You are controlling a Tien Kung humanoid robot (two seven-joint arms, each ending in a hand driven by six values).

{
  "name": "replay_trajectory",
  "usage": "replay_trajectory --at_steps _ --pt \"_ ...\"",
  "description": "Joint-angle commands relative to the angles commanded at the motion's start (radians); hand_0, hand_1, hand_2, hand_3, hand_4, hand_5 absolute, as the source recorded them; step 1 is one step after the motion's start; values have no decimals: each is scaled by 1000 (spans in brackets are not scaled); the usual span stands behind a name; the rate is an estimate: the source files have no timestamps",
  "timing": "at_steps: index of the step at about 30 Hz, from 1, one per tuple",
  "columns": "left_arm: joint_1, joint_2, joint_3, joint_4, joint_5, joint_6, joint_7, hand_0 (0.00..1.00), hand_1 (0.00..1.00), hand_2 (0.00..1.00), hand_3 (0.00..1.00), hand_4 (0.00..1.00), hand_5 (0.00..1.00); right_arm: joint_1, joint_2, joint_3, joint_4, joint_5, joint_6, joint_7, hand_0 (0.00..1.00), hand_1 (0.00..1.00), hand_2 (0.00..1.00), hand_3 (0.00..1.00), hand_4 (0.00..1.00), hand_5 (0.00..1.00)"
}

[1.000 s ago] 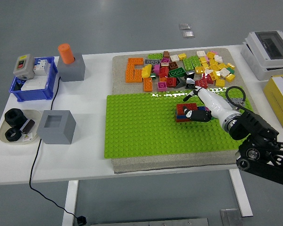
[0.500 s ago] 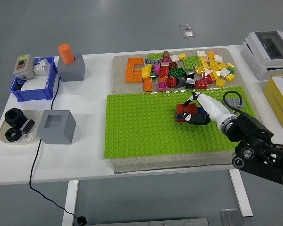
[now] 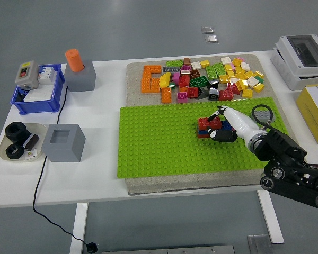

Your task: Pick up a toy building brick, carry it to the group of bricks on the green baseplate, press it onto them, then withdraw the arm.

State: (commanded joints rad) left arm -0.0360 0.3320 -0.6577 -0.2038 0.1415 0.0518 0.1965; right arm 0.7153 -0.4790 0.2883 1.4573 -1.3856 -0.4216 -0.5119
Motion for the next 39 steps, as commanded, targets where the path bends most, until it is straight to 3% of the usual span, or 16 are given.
replay_trajectory --at_steps 16,39 --pt "-9 5 -13 -1 19 1 6 826 866 800 659 852 539 -21 -12 41 13 4 -3 13 998 983 978 663 586 321" --pt "13 3 -24 -2 19 2 16 826 866 800 659 854 541 -62 -53 132 90 54 1 41 998 966 940 661 601 304"
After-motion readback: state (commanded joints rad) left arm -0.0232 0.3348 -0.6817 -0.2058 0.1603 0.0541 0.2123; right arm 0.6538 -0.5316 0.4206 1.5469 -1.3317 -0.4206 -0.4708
